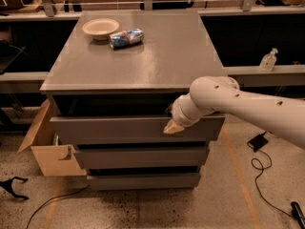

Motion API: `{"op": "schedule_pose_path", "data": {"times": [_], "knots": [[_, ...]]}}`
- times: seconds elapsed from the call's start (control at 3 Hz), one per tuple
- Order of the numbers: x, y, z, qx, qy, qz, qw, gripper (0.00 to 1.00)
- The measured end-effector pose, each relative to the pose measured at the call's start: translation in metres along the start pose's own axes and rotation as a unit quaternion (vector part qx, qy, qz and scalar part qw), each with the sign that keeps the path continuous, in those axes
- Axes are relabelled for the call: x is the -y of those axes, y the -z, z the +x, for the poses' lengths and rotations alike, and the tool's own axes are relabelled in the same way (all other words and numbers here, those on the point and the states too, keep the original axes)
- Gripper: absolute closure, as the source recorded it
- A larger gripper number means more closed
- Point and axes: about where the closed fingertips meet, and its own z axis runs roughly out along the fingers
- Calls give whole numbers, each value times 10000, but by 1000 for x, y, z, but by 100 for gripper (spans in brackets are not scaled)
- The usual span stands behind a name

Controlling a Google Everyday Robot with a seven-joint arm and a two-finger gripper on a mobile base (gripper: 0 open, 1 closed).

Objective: Open top drawer

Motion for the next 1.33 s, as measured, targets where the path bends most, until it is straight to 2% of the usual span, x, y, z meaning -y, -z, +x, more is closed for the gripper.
{"op": "schedule_pose_path", "data": {"times": [0.33, 0.67, 1.0, 1.33], "knots": [[2, 5, -2, 0, 0, -1, 10000, 87], [-16, 24, -3, -36, -95, -102, 9999, 100], [-18, 24, -3, -36, -95, -102, 9999, 100], [-61, 60, -4, -40, -472, -233, 9986, 100]]}}
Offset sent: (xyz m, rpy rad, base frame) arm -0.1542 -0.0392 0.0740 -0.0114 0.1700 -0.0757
